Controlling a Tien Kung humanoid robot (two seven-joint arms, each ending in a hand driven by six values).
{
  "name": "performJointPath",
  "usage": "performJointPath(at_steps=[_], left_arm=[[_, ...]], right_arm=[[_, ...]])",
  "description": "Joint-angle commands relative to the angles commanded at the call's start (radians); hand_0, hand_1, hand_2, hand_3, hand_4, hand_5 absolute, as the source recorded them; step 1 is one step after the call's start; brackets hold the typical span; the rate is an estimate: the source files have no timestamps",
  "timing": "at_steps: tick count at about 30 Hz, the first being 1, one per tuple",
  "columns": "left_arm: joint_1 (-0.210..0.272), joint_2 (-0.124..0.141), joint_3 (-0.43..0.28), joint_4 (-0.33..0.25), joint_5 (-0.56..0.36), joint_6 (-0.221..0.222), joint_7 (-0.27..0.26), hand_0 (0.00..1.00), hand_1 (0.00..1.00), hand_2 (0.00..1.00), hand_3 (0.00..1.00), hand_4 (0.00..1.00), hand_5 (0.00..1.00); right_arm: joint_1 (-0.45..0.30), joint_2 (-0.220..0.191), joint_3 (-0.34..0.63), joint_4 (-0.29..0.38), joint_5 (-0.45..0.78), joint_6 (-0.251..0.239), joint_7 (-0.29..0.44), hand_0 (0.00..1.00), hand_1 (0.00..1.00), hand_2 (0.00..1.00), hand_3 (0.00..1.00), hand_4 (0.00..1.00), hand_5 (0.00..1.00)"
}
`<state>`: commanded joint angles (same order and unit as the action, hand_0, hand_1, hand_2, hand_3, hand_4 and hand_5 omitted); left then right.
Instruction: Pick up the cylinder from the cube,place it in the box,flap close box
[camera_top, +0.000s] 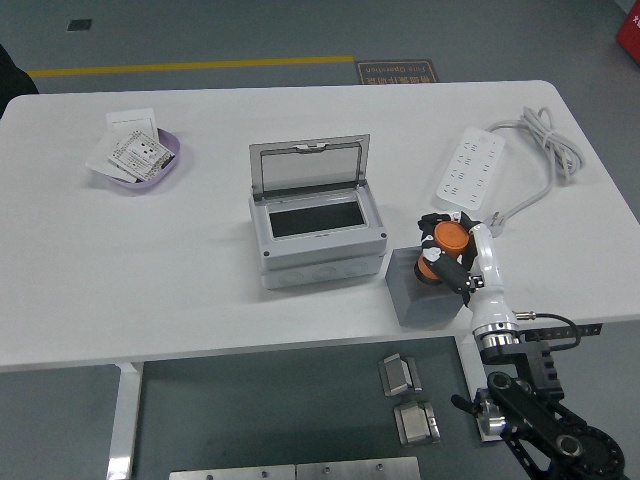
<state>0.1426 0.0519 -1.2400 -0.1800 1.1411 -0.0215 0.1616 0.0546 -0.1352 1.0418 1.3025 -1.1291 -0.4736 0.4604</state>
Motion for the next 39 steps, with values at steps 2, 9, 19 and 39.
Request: performJointPath(at_steps=[2, 9, 19, 39], left_arm=[[-0.001, 0.0, 0.0, 0.0, 0.0, 0.0, -0.001, 0.649, 0.644, 0.525, 0.66, 0.694, 0.337], [0.0, 0.0, -0.01, 0.0, 0.009, 0.0, 0.002, 0.649, 0.644, 0.53, 0.66, 0.694, 0.337], [0.002, 0.005, -0.107, 0.0, 0.097, 0.005, 0.05, 0.65, 0.645, 0.532, 0.66, 0.692, 0.336], [-0.002, 0.025, -0.225, 0.0, 0.202, 0.015, 0.135, 0.65, 0.645, 0.537, 0.659, 0.691, 0.333]], right_arm=[[0.001, -0.001, 0.004, 0.006, -0.007, -0.005, -0.003, 0.408, 0.26, 0.372, 0.313, 0.002, 0.002], [0.024, -0.014, -0.015, 0.05, -0.084, -0.063, -0.051, 0.392, 0.235, 0.367, 0.3, 0.002, 0.002], [0.195, -0.033, -0.156, 0.063, -0.301, -0.125, -0.213, 0.099, 0.179, 0.376, 0.295, 0.002, 0.002], [0.612, 0.074, -0.475, -0.177, -0.758, -0.028, -0.513, 0.003, 0.139, 0.376, 0.273, 0.002, 0.002]])
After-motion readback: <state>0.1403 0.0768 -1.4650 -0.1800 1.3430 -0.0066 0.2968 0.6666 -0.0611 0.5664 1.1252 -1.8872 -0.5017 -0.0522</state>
